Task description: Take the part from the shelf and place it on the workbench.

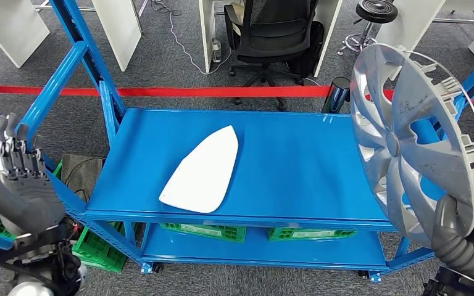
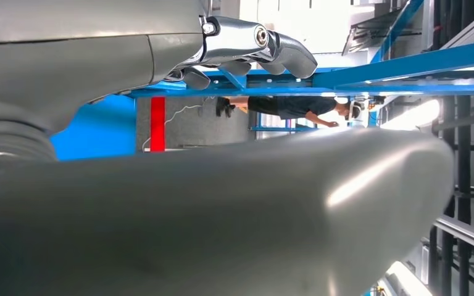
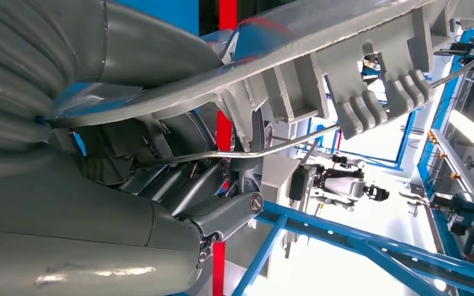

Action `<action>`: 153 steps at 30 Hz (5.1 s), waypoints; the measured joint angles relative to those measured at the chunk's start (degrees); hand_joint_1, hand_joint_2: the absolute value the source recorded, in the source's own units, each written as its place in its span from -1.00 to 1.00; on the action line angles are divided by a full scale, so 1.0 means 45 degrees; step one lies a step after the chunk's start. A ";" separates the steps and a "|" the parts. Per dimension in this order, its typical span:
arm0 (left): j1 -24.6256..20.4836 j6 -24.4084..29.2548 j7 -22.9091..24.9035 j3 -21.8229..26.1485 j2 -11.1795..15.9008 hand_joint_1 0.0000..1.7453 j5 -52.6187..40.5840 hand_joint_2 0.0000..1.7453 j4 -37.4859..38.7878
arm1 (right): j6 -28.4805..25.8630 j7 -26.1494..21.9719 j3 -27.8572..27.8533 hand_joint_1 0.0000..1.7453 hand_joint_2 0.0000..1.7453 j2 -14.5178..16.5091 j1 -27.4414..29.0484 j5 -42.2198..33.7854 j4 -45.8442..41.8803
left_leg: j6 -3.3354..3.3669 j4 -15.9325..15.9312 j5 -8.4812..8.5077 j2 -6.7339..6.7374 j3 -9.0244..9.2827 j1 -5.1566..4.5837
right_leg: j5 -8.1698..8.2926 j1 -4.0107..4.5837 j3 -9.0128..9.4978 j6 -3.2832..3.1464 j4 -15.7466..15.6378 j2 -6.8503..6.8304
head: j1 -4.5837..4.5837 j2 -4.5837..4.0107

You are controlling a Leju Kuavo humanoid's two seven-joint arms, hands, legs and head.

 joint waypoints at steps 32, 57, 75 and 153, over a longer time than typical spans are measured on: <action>-0.0006 -0.0090 0.0021 -0.0028 -0.0005 -1.00 -0.0223 -1.00 -0.0024 | 0.0000 -0.0376 -0.0015 1.00 1.00 0.0087 0.0237 -0.0711 -0.0073 | 0.0000 0.0001 0.0001 0.0002 0.0001 0.0000 | 0.0000 0.0000 -0.0003 0.0000 0.0001 0.0001 | 0.0001 0.0000; -0.0062 -0.0329 0.0058 -0.0111 -0.0005 -1.00 -0.0137 -1.00 -0.0017 | -0.0005 -0.0231 -0.0304 1.00 1.00 0.0087 0.0543 -0.0761 -0.0209 | 0.0000 0.0003 0.0000 0.0005 0.0001 0.0000 | 0.0000 -0.0001 -0.0010 0.0000 0.0001 0.0003 | -0.0001 0.0000; -0.0123 -0.0230 0.0550 -0.0285 0.0009 -1.00 -0.0470 -1.00 -0.0059 | -0.0005 -0.0316 -0.0425 1.00 1.00 0.0176 0.0936 -0.0934 -0.0389 | 0.0246 -0.0449 0.0189 0.0037 0.0226 0.0129 | -0.0409 -0.0027 -0.0368 0.0239 0.0607 0.0003 | 0.0004 0.0000; -0.0667 -0.0531 0.0250 -0.0353 0.0363 -1.00 -0.0153 -1.00 -0.0212 | -0.0002 -0.0466 -0.0074 1.00 1.00 0.0311 0.0187 -0.1153 -0.0228 | -0.0426 0.0526 -0.0236 0.0007 -0.0368 0.0293 | -0.0039 -0.0067 -0.0112 -0.0176 0.0240 -0.0084 | 0.0121 0.0000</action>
